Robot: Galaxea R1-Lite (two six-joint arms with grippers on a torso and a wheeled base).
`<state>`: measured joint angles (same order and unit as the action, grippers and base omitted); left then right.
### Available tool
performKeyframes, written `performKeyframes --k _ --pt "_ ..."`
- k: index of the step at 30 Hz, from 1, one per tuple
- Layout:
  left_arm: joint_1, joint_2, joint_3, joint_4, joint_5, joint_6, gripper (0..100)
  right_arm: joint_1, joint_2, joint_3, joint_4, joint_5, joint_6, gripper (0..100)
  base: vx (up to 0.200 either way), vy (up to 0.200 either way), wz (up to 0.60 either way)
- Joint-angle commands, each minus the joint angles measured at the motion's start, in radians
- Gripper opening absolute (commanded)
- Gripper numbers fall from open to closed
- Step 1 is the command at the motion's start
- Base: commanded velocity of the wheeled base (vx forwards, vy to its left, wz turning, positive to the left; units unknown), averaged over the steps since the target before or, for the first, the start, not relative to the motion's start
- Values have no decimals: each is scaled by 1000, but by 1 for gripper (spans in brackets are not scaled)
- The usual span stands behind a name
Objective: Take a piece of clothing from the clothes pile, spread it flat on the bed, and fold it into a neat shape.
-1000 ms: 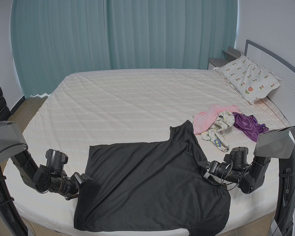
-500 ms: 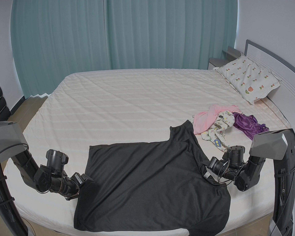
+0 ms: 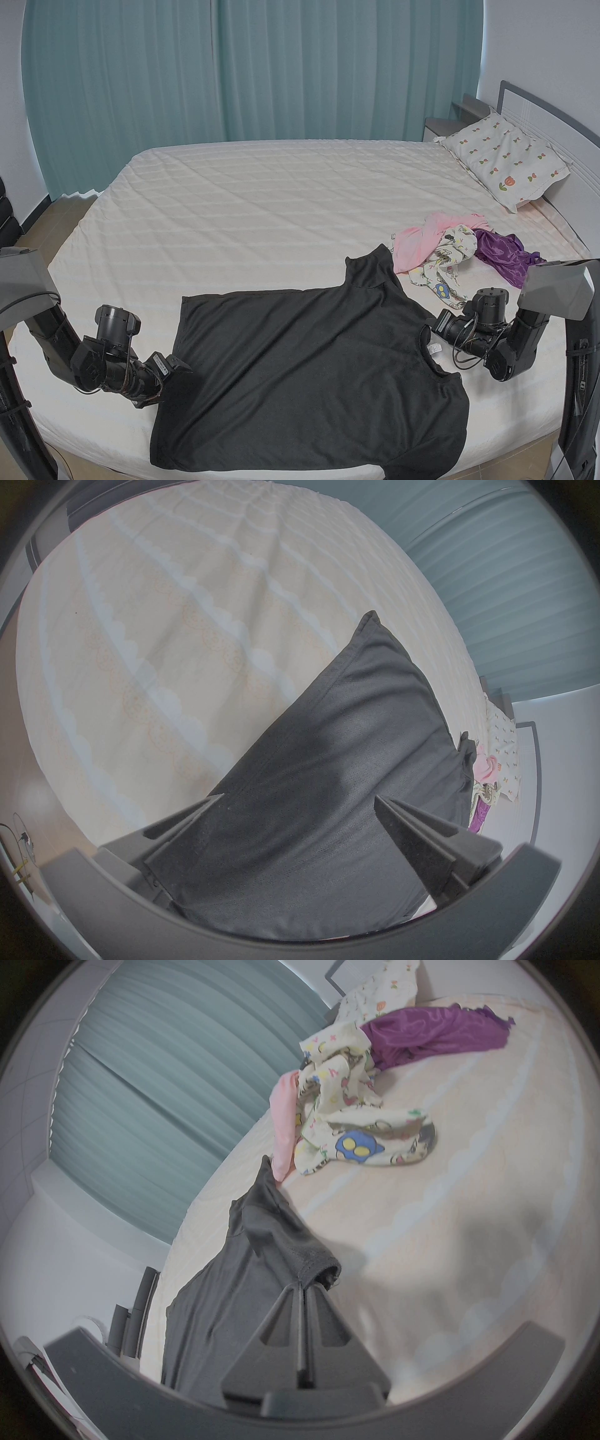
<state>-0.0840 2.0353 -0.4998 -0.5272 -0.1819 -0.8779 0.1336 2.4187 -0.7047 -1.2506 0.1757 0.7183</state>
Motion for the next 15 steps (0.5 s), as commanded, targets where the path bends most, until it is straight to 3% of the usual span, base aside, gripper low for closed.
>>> performKeyframes --k 1,15 --pt "0 6 -2 0 1 4 100 -28 -41 -25 17 10 -53 0 0 0 0" --pt "-8 8 -2 1 2 7 100 -34 25 -128 129 11 -275 0 0 0 0"
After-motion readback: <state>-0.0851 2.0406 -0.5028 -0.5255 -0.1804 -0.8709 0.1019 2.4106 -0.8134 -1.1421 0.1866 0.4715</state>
